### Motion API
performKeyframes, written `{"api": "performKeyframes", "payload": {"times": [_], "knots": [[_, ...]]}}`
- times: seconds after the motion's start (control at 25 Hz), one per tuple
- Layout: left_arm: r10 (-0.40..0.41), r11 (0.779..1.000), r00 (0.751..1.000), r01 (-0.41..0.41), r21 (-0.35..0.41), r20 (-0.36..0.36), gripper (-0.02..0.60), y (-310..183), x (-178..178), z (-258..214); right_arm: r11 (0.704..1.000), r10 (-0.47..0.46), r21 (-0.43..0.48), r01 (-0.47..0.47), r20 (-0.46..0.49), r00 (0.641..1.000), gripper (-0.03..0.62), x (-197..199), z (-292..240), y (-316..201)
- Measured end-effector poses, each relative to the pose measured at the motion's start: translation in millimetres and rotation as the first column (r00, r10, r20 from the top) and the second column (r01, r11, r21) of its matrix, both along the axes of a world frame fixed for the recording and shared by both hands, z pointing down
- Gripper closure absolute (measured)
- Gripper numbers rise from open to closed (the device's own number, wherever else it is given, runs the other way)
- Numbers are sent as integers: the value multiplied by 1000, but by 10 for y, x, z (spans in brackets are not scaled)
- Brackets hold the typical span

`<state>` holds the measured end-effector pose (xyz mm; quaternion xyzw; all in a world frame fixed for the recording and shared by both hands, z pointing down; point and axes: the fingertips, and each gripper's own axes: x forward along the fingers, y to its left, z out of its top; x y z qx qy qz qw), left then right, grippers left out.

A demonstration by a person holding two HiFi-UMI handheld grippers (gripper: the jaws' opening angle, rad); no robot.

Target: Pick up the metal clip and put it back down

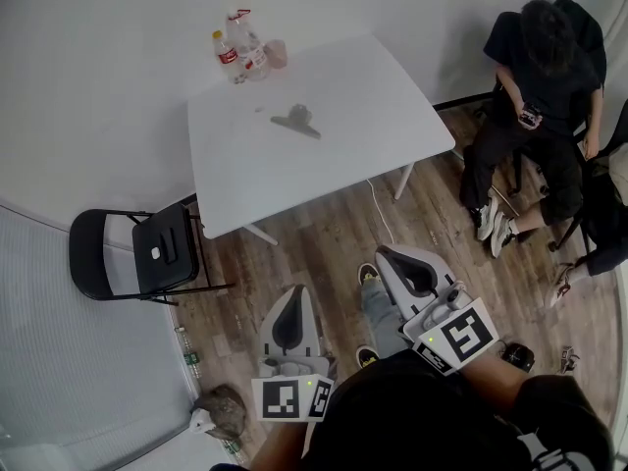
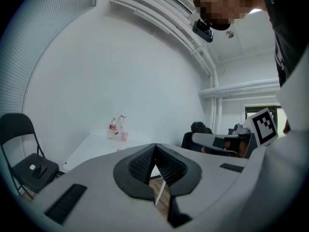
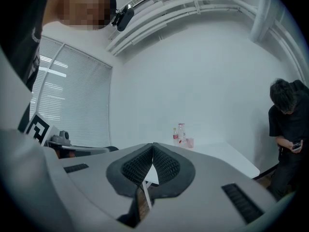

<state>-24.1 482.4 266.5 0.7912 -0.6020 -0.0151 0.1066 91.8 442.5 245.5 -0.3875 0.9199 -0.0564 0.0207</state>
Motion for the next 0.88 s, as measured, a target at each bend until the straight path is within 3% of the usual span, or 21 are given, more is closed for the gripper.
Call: {"api": "performKeyframes", "payload": {"times": [0.88], "knots": [[-6,999,1000,7,-50,22,569,-1150,-35,71,998,-33,-56,33,2,999,577,-33,214,-1216]]}}
